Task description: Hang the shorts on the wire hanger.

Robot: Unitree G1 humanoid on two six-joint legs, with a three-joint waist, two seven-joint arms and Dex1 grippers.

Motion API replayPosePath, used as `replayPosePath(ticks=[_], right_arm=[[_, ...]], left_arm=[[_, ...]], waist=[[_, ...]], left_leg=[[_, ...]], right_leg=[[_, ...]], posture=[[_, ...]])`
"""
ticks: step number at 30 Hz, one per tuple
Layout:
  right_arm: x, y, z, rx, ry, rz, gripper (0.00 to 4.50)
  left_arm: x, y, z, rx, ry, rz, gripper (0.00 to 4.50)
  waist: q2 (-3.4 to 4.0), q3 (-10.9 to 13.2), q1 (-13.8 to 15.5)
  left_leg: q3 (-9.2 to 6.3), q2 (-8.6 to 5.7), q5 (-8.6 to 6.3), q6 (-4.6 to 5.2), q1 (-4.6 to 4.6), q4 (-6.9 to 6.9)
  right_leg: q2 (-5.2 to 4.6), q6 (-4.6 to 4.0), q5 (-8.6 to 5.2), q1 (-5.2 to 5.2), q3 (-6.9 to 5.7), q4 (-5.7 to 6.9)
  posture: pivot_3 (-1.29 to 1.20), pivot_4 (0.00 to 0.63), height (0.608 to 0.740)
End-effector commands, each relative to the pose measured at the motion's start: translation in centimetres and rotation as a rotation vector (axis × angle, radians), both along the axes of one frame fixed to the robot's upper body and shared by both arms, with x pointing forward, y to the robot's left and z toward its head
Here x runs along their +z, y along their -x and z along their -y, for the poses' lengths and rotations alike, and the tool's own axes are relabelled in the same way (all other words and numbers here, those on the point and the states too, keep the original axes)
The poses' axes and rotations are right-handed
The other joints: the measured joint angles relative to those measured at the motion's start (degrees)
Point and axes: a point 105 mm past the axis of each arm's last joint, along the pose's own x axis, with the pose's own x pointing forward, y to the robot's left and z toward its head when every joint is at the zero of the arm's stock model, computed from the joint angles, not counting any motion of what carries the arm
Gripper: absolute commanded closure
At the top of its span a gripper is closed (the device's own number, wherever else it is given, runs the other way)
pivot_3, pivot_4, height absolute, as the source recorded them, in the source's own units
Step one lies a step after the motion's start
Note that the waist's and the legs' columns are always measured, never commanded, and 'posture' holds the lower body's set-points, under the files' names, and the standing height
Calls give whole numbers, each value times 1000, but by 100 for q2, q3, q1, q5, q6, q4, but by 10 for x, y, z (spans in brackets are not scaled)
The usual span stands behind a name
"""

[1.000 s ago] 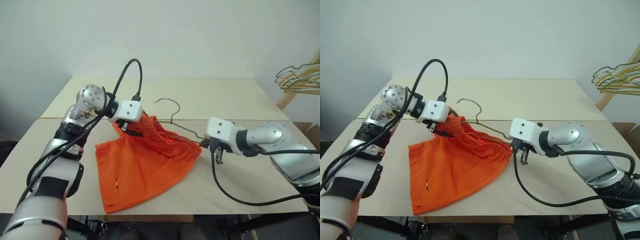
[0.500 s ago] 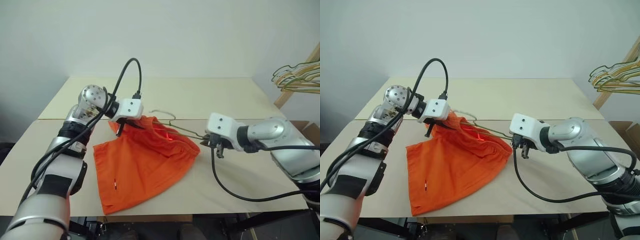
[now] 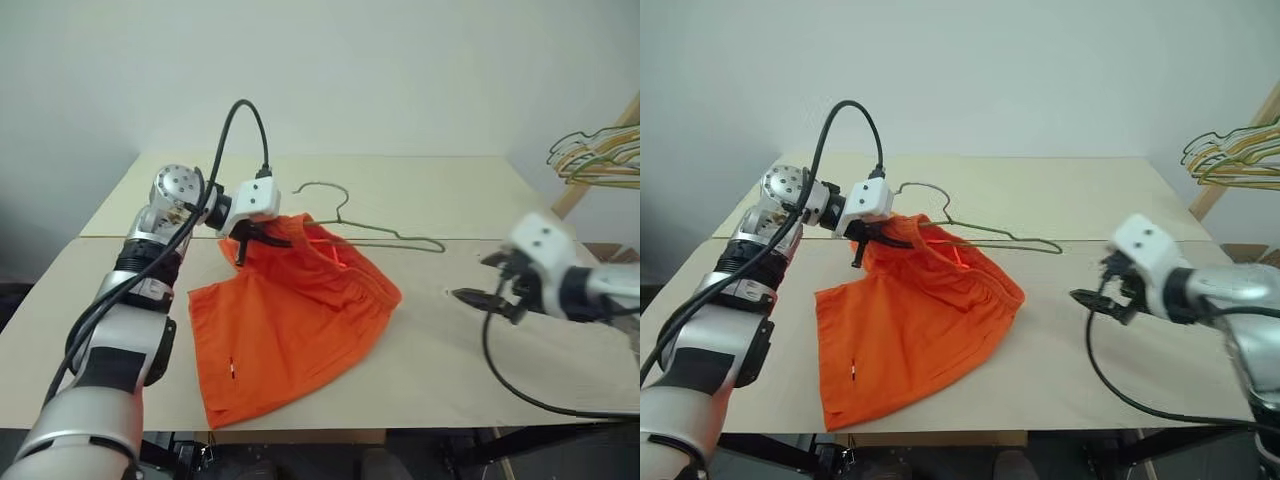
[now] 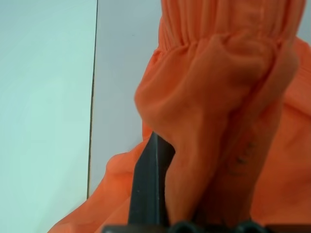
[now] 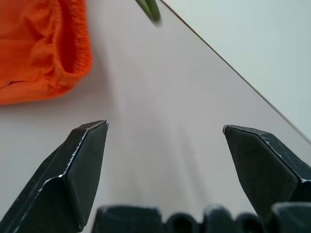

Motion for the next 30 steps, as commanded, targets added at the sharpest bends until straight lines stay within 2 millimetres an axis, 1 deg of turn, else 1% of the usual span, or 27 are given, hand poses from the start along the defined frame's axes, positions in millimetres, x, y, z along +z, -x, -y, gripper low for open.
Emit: replayPosePath(ticks=[1,2,4,7,9,10,11,13,14,15,17,20,24,27,28,30], right_arm=[[-13,15,-10,21,-108,-24,41],[-18,16,-16,37,-144,-32,41],[-29,15,-36,78,-254,-51,41],[-51,2,-74,109,-388,-93,41],[-62,-2,-96,137,-415,-134,41],[-66,-3,-103,150,-417,-147,41],[-73,-6,-115,166,-428,-181,41],[-81,-12,-133,176,-457,-220,41],[-83,-15,-139,174,-481,-238,203],[-83,-17,-141,174,-492,-241,395],[-82,-22,-141,161,-504,-239,918],[-78,-26,-135,142,-533,-230,1956],[-74,-23,-126,149,-540,-225,3411],[-69,-21,-113,143,-547,-216,4455],[-67,-21,-110,141,-550,-214,4485],[-66,-22,-95,120,-526,-221,4485]], left_arm=[[20,1,1,-12,41,40,4500],[21,1,1,-12,41,39,4500],[22,1,1,-14,42,37,4500],[23,1,3,-18,43,35,4500],[23,1,3,-19,44,34,4500],[23,2,4,-19,44,34,4500],[23,2,4,-20,44,33,4500],[23,2,5,-21,43,33,4500],[23,2,4,-22,42,32,4500],[23,3,4,-21,41,32,4500],[23,3,2,-17,37,34,4500],[24,3,-1,-10,36,34,4500],[23,4,-5,2,36,32,4500],[22,7,-12,16,48,2,4500],[22,7,-14,19,52,-6,4500],[22,15,-24,19,70,-75,4500]], waist=[[-1,-1,-2],[-1,-1,-5],[-1,-1,-41],[0,-1,-85],[2,-2,-96],[3,-2,-100],[3,-2,-95],[3,-2,-98],[3,-2,-94],[3,-2,-92],[3,-2,-69],[3,-2,-44],[3,-2,-42],[3,-2,-45],[3,-2,-46],[3,-2,-52]], left_leg=[[0,-1,0,0,0,0],[0,-1,0,0,2,0],[1,-1,-3,5,4,1],[4,5,-9,16,22,0],[5,7,-9,16,24,-2],[5,5,-8,15,23,-2],[4,5,-5,10,20,-3],[2,4,3,-5,14,-2],[1,1,4,-8,10,-2],[0,0,5,-8,6,-2],[-6,-5,5,-8,-2,-1],[-7,-7,4,-7,-6,2],[-8,-7,4,-7,-3,3],[-8,-7,3,-6,-1,3],[-8,-7,2,-4,-1,3],[-8,-6,2,-4,-1,2]], right_leg=[[0,0,0,0,2,0],[0,0,0,1,2,0],[1,0,0,1,5,2],[12,0,0,7,19,9],[17,-1,1,6,24,13],[16,-1,1,4,26,14],[16,-1,0,1,26,13],[16,0,1,1,24,9],[15,3,2,1,24,12],[13,5,3,1,23,14],[10,9,5,-1,22,22],[6,13,7,-1,22,22],[7,13,6,-1,23,30],[7,13,6,-1,25,36],[7,13,6,-1,25,35],[7,13,6,-3,26,36]], posture=[[-163,0,740],[-164,0,740],[-165,0,740],[-163,0,740],[-162,0,740],[-162,0,740],[-159,0,740],[-156,0,740],[-149,0,740],[-146,0,740],[-139,0,740],[-133,0,740],[-131,0,740],[-132,0,740],[-132,0,740],[-140,0,740]])
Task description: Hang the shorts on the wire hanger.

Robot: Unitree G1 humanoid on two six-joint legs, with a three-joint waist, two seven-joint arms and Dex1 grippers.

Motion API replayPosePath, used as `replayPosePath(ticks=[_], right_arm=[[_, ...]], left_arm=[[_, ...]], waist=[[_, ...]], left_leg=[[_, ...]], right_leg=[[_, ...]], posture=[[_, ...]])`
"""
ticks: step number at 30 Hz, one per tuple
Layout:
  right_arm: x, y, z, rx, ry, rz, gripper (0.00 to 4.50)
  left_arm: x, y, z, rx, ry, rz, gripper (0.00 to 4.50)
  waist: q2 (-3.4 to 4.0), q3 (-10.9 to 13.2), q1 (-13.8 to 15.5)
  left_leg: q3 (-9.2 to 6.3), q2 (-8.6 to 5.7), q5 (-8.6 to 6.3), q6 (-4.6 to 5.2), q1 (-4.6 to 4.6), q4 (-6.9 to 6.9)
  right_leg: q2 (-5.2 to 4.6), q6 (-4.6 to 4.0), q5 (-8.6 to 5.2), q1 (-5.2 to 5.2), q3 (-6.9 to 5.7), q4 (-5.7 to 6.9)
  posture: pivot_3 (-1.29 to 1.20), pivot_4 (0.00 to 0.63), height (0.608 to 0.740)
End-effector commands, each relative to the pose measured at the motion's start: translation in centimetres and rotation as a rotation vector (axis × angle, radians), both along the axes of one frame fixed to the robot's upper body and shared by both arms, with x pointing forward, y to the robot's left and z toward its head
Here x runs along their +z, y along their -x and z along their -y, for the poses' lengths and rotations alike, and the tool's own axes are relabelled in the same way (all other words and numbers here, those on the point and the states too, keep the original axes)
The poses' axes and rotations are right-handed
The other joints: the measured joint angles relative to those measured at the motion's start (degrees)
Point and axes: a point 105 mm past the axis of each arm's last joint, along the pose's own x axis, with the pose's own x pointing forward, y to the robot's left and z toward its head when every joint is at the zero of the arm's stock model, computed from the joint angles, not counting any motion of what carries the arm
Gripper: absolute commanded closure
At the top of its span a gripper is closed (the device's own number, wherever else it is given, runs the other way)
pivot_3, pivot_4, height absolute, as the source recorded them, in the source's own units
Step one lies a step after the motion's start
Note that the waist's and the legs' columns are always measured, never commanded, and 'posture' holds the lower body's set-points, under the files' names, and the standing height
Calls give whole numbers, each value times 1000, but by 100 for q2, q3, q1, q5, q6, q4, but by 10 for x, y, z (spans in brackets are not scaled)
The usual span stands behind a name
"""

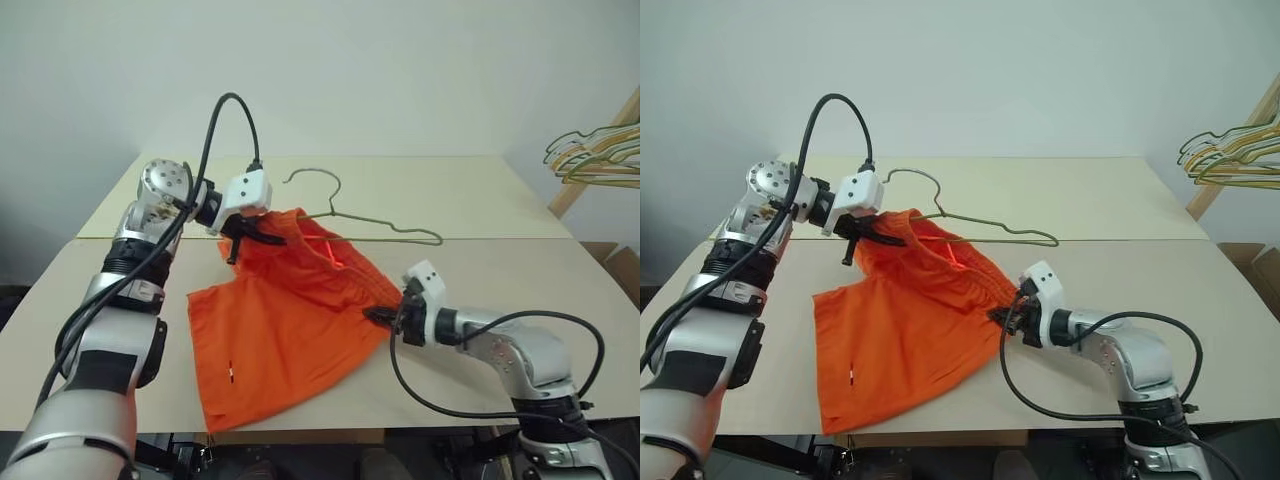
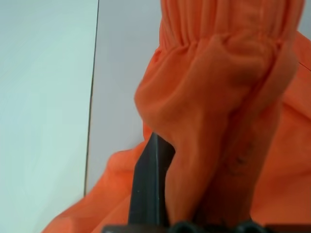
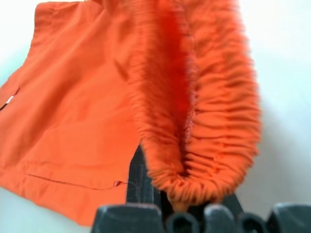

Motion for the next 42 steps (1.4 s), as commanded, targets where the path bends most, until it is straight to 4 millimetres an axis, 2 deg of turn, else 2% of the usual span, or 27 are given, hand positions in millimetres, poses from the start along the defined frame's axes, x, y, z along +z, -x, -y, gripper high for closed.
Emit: replayPosePath(ticks=[1,3,7,12,15,20,24,29,33,37,40,42], right_arm=[[17,-3,23,-21,10,50,4485],[18,-4,33,-33,19,34,4485],[23,-4,53,-29,31,9,4485],[31,-6,61,13,61,5,4485],[32,-7,64,21,70,1,4485],[36,-5,66,43,84,18,4485],[34,-3,69,45,99,18,4485],[35,2,69,66,103,27,4485],[38,6,73,90,118,48,4485],[45,5,75,113,126,86,4485],[52,5,70,144,129,123,4485],[58,6,59,189,145,167,4485]], left_arm=[[17,11,-16,-2,69,-41,4500],[18,16,-22,1,95,-75,4500],[11,35,-42,-18,34,-130,4500],[-6,42,-53,-40,-63,-125,4500],[-9,42,-53,-40,-58,-134,4500],[-20,35,-59,15,-136,-128,4500],[-12,32,-52,22,-15,-144,4500],[-17,30,-56,45,-24,-154,4500],[-31,38,-69,28,-152,-156,4500],[-42,37,-81,45,-250,-152,4500],[-50,37,-85,32,-302,-137,4500],[-51,36,-79,20,-293,-134,4500]], waist=[[0,0,-12],[0,0,-15],[1,1,-8],[1,1,60],[1,1,89],[1,1,106],[0,1,111],[0,1,111],[1,1,139],[0,1,159],[0,1,161],[0,1,161]], left_leg=[[0,1,0,0,0,0],[1,6,-1,1,-1,-1],[2,10,-7,12,5,-3],[3,9,-14,25,10,2],[5,6,-14,24,7,6],[7,-2,-8,13,2,6],[9,-1,-8,13,-1,10],[9,0,-9,14,-1,11],[9,0,-9,14,-1,11],[10,0,-10,16,1,11],[13,-1,-10,17,3,12],[12,0,-10,16,0,12]], right_leg=[[0,0,0,-1,1,1],[0,0,0,-4,4,2],[-1,0,0,-3,13,7],[-3,1,0,3,11,8],[-2,1,-1,3,10,5],[-1,4,-2,1,11,2],[0,4,-3,-2,11,1],[0,5,-3,-2,11,1],[0,5,-3,-2,11,1],[0,5,-3,0,11,1],[0,5,-3,0,13,-4],[0,5,-3,-1,12,-3]], posture=[[-140,0,740],[-142,0,740],[-136,0,740],[-125,0,740],[-123,0,740],[-123,0,740],[-133,0,740],[-130,0,740],[-127,0,740],[-126,0,740],[-124,0,740],[-124,0,740]])
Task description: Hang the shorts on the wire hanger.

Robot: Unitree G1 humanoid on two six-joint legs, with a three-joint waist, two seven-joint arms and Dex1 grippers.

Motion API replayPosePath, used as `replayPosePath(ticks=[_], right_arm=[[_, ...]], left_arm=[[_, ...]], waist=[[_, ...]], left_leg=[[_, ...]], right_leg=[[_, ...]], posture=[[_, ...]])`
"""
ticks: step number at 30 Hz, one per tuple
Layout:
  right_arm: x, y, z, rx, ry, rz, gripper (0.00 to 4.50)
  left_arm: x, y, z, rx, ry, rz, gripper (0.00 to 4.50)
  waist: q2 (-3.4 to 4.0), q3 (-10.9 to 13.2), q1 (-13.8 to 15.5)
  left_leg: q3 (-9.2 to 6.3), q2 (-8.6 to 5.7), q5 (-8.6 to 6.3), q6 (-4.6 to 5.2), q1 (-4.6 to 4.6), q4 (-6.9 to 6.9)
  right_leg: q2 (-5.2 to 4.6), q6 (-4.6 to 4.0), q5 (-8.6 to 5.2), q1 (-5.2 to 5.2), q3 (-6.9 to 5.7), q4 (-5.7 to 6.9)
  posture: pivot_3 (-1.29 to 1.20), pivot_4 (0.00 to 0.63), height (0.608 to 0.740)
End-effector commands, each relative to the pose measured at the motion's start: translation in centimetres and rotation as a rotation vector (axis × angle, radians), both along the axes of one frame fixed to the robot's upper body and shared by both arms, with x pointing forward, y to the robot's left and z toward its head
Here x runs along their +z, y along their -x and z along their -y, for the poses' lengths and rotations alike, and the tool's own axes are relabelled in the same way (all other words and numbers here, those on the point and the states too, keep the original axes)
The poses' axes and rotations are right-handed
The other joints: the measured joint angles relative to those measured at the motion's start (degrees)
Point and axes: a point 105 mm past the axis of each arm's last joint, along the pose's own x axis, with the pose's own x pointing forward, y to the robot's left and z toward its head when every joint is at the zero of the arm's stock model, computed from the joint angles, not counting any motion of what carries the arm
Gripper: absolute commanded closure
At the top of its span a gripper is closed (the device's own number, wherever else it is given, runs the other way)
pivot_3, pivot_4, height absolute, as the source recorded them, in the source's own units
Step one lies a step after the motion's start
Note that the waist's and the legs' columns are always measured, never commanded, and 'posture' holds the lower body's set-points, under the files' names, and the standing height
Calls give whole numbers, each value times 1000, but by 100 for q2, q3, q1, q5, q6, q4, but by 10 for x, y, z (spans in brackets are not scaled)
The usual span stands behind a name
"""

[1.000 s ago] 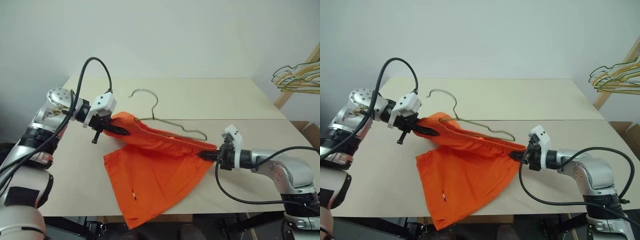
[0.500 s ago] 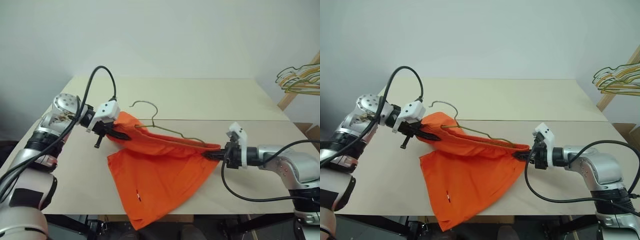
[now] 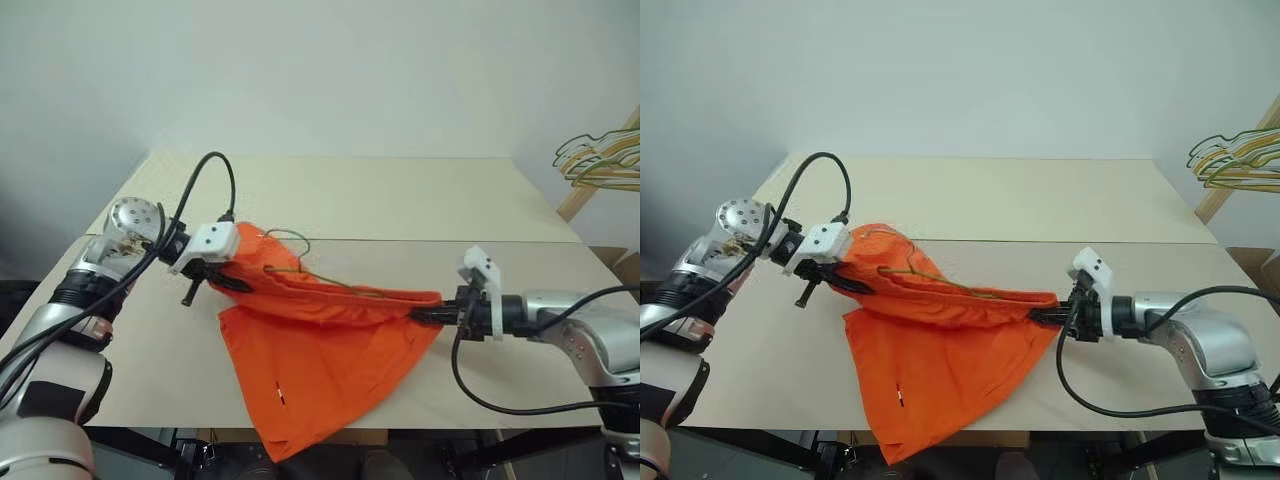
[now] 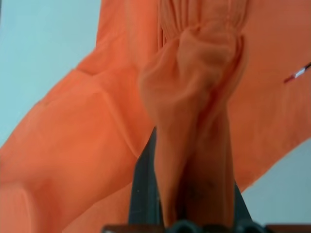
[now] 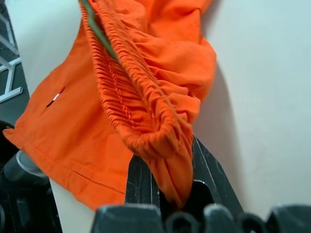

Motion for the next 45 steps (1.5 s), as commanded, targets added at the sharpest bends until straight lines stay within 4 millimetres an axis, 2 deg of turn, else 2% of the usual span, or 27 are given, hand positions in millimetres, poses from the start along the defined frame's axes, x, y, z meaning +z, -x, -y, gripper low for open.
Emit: replayPosePath(ticks=[1,5,8,11,15,18,20,22,28,33,36,45], right_arm=[[26,-8,9,-23,63,133,4485],[33,-3,-16,76,77,177,3413],[39,5,-33,144,75,196,2425],[41,9,-37,173,77,202,1340],[47,5,-30,122,82,227,11],[74,4,-35,113,9,282,11],[91,6,-49,141,-8,320,11],[96,4,-67,157,0,333,11],[93,3,-124,247,21,303,11],[77,-9,-155,237,89,285,11],[74,-16,-164,219,89,278,570],[67,-25,-163,218,122,295,3820]], left_arm=[[-2,-3,-28,88,-91,-3,4500],[-3,-7,-16,51,-96,14,4500],[-2,-13,-7,40,-81,24,4500],[0,-17,1,33,-60,29,4500],[1,-20,2,31,-58,36,4500],[2,-21,2,30,-58,40,4500],[3,-22,4,21,-61,49,4500],[4,-23,8,10,-58,54,4500],[6,-26,15,-3,-44,58,4500],[6,-27,15,-1,-39,56,4500],[7,-27,16,2,-34,57,4500],[9,-26,14,7,-24,62,4500]], waist=[[0,0,0],[0,0,-1],[0,0,-1],[-1,1,29],[-1,1,-1],[-1,1,-5],[-1,1,-24],[0,0,-42],[0,-1,-144],[0,-1,-206],[0,-1,-236],[0,-1,-349]], left_leg=[[0,0,0,0,0,0],[2,-1,0,0,-2,0],[2,2,0,0,-3,0],[-6,2,-1,2,-14,12],[-4,2,-14,12,-21,30],[-5,4,-13,11,-20,29],[-4,5,-13,10,-18,30],[-3,8,-13,11,-14,30],[-6,9,-11,8,-18,30],[-9,7,-11,8,-30,30],[-11,4,-8,3,-30,31],[-19,5,-7,1,-30,30]], right_leg=[[-1,0,0,0,1,3],[-1,0,0,-2,1,3],[2,0,0,-3,-1,3],[1,0,0,-3,-11,3],[0,2,1,-3,-10,3],[0,3,1,-5,-11,7],[0,2,1,-6,-9,10],[2,2,1,-7,-7,12],[2,2,1,-9,-9,18],[-2,2,1,-21,-17,21],[-4,2,1,-20,-18,23],[-6,2,1,-21,-25,30]], posture=[[-125,0,740],[-131,0,740],[-139,0,740],[-146,0,740],[-153,0,740],[-160,0,740],[-162,0,740],[-167,0,740],[-171,0,740],[-171,0,740],[-165,0,740],[-152,0,740]])
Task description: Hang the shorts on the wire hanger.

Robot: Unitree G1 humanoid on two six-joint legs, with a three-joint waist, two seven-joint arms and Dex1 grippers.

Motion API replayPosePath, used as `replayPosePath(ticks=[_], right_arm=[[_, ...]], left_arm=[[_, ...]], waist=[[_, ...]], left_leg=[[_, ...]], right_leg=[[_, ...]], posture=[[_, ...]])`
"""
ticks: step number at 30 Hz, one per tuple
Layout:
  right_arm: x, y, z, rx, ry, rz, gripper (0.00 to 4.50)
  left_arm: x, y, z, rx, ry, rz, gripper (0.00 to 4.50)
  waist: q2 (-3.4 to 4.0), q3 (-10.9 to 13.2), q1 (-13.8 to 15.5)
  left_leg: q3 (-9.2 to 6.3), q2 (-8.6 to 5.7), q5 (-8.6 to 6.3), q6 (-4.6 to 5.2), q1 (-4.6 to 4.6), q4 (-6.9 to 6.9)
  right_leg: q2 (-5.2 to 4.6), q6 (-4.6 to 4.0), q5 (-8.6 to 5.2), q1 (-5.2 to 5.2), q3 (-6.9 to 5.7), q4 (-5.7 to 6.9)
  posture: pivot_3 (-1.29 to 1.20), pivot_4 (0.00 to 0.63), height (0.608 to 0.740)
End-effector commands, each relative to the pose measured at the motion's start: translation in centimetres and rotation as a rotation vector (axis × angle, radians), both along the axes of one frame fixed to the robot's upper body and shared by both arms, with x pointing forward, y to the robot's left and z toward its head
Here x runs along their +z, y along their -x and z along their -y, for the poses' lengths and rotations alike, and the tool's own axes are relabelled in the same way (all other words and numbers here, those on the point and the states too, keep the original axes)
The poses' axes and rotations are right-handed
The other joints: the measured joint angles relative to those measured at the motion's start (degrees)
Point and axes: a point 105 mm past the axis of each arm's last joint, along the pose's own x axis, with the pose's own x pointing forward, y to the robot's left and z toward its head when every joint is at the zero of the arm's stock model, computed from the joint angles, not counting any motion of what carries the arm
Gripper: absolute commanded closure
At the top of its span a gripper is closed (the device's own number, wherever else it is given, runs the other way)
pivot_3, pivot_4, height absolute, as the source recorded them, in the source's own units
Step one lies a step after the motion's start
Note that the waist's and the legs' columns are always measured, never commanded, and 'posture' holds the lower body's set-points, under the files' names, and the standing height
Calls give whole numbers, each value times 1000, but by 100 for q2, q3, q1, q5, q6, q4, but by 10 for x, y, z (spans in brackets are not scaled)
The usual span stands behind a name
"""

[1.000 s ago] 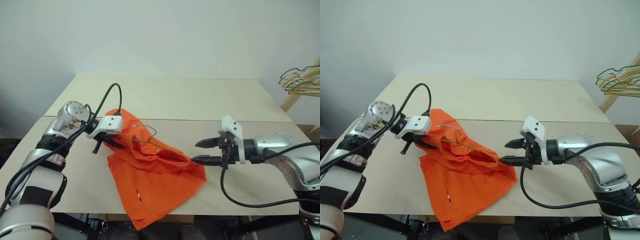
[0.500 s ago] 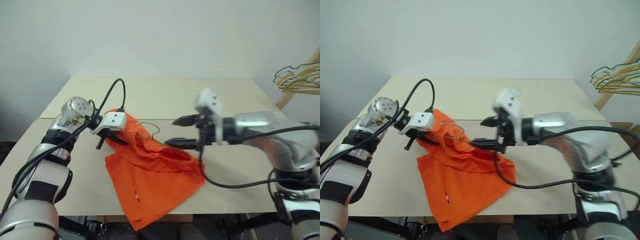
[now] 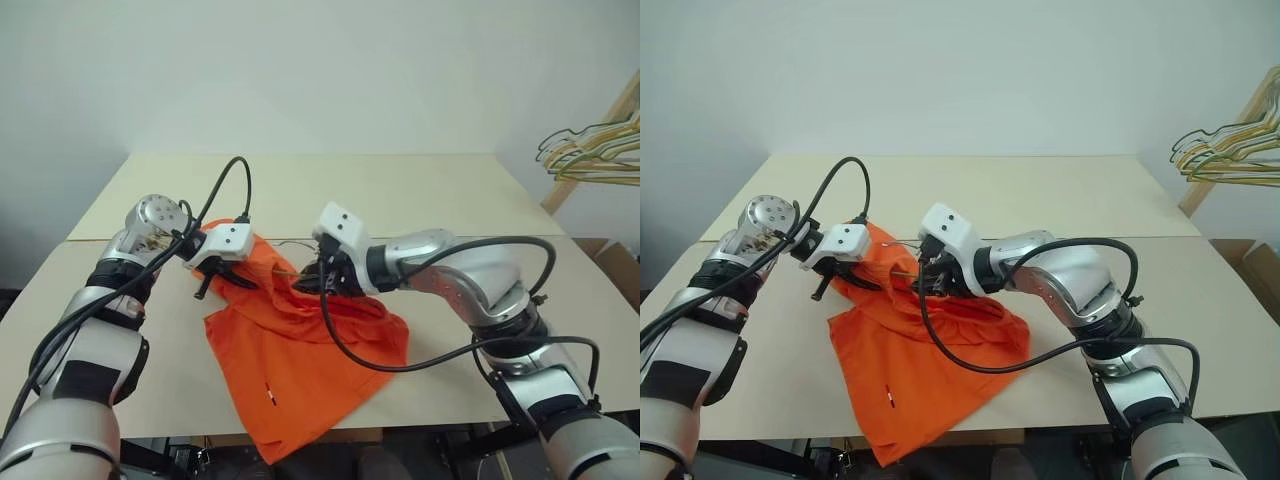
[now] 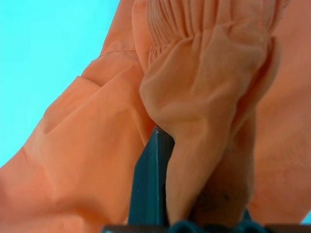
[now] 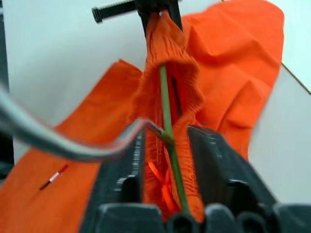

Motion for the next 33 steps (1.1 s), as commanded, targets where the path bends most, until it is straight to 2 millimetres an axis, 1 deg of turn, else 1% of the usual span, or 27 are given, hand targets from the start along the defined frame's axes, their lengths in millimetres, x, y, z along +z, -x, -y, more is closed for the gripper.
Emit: replayPosePath(ticks=[1,2,4,6,7,10,12,13,18,19,24,26,29,33], right_arm=[[16,-3,-1,24,-18,83,4163],[14,-4,1,32,-12,91,4470],[11,-5,3,44,-7,107,4470],[9,-6,5,56,-8,129,4500],[9,-6,5,64,-9,140,4500],[6,-6,10,85,-1,161,4500],[4,-6,13,92,0,167,4500],[3,-6,15,91,-2,167,4500],[1,-7,22,86,-5,168,4500],[1,-7,23,86,-6,168,4500],[3,-6,27,85,-14,169,4500],[6,-6,29,83,-18,171,4500],[8,-6,32,79,-23,172,4500],[9,-6,36,70,-18,173,4500]], left_arm=[[21,-4,1,-9,34,64,4500],[22,-4,2,-4,46,62,4500],[26,-4,3,4,71,58,4500],[32,-4,4,18,102,49,3954],[34,-3,5,26,116,41,3752],[44,-1,5,37,162,37,2827],[50,1,3,49,183,33,2126],[52,3,0,53,184,33,1850],[54,9,-12,63,168,38,211],[51,10,-15,56,148,54,21],[35,8,-25,61,75,67,21],[26,0,-27,92,30,102,21],[17,-8,-27,113,6,134,618],[17,-11,-26,103,2,151,1835]], waist=[[0,0,-15],[0,0,-16],[0,0,-14],[0,0,-13],[0,0,-11],[0,0,5],[0,0,10],[0,0,14],[0,0,30],[0,0,33],[0,0,75],[0,0,101],[0,0,139],[-1,0,155]], left_leg=[[-2,1,0,0,1,0],[-3,1,0,0,1,0],[-5,1,0,0,2,1],[-5,1,0,0,2,1],[-6,2,0,0,2,1],[-8,2,0,-1,3,0],[-11,2,0,0,1,0],[-11,2,0,0,1,0],[-11,3,2,-2,7,0],[-11,3,2,-3,8,0],[-10,1,3,-5,9,1],[-9,-2,3,-5,8,1],[-7,-6,2,-4,7,1],[-3,-6,2,-4,4,0]], right_leg=[[0,0,0,0,0,3],[0,0,0,0,0,7],[0,0,0,0,0,8],[0,0,0,0,1,8],[0,0,0,0,0,9],[-2,0,0,0,1,12],[-2,0,0,-1,-1,13],[-2,0,0,-1,0,13],[-2,0,0,0,1,19],[-2,0,0,1,1,20],[-2,0,0,4,0,18],[-2,0,0,5,-1,16],[-3,0,0,5,-2,9],[-2,0,0,2,-2,7]], posture=[[-150,0,740],[-150,0,740],[-139,0,740],[-133,0,740],[-132,0,740],[-119,0,740],[-119,0,740],[-108,0,740],[-105,0,740],[-105,0,740],[-111,0,740],[-116,0,740],[-124,0,740],[-134,0,740]])
